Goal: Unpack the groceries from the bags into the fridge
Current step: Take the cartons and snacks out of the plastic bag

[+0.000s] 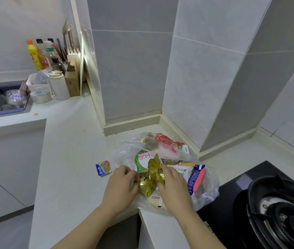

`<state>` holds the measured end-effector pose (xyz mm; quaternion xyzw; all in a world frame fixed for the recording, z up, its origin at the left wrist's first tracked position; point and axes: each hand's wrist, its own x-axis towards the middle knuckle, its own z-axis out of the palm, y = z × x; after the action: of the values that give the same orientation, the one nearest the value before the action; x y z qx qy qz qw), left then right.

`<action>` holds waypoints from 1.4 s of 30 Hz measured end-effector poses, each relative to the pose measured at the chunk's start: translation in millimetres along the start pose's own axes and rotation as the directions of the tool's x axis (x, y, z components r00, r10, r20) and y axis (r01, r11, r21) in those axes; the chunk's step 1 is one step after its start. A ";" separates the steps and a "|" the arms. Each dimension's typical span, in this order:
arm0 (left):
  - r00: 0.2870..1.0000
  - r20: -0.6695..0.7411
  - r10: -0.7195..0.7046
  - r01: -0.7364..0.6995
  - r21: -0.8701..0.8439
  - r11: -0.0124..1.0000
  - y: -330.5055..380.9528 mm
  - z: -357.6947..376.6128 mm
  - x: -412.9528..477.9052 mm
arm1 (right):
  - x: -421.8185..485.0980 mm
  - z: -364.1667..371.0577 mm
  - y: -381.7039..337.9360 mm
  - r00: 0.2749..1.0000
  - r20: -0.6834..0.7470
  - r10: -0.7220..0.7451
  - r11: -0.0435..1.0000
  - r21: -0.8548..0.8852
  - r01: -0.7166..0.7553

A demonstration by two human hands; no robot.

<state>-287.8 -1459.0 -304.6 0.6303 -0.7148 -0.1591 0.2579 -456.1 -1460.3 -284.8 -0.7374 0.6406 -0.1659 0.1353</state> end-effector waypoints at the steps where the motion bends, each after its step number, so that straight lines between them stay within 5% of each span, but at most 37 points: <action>1: 0.999 0.034 -0.006 0.006 -0.001 1.000 2.2 -1.3 -0.5 | 0.3 0.4 0.5 1.000 -0.023 0.018 0.999 0.028 -0.017; 6: 0.989 0.143 -0.027 0.003 0.170 0.985 9.0 2.3 -2.0 | 0.0 -0.1 -1.1 0.999 -0.030 0.028 0.998 0.055 -0.026; 15: 0.994 -0.043 -0.102 0.110 0.272 0.956 25.8 14.6 -2.9 | -4.1 3.4 -4.4 0.999 -0.031 0.009 1.000 0.015 -0.008; 23: 0.966 -0.078 -0.246 0.227 -0.194 0.954 32.8 1.9 -9.3 | -9.5 5.3 -6.8 0.981 -0.119 0.153 0.932 0.347 -0.103; 26: 0.907 -0.055 -0.417 0.343 -0.476 0.810 37.7 -13.1 -13.4 | -11.6 0.0 -14.7 0.963 -0.150 0.222 0.836 0.537 -0.109; 30: 0.822 0.045 -0.568 0.371 -0.799 0.474 40.6 -39.5 -17.1 | -16.5 -5.9 -36.1 0.957 -0.188 0.220 0.760 0.648 -0.048; 34: 0.797 0.105 -0.595 0.360 -0.873 0.328 34.4 -63.6 -30.2 | -20.6 -9.1 -64.7 0.971 -0.107 0.214 0.643 0.764 -0.057; 42: 0.767 0.065 -0.638 0.349 -0.877 0.330 6.7 -119.4 -89.6 | -50.3 13.9 -136.1 0.985 0.141 0.099 0.453 0.875 -0.171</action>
<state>-218.9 -1358.2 -218.5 0.6226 -0.2632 -0.4645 0.5721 -334.1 -1391.4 -244.9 -0.5131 0.5134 -0.4361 0.5319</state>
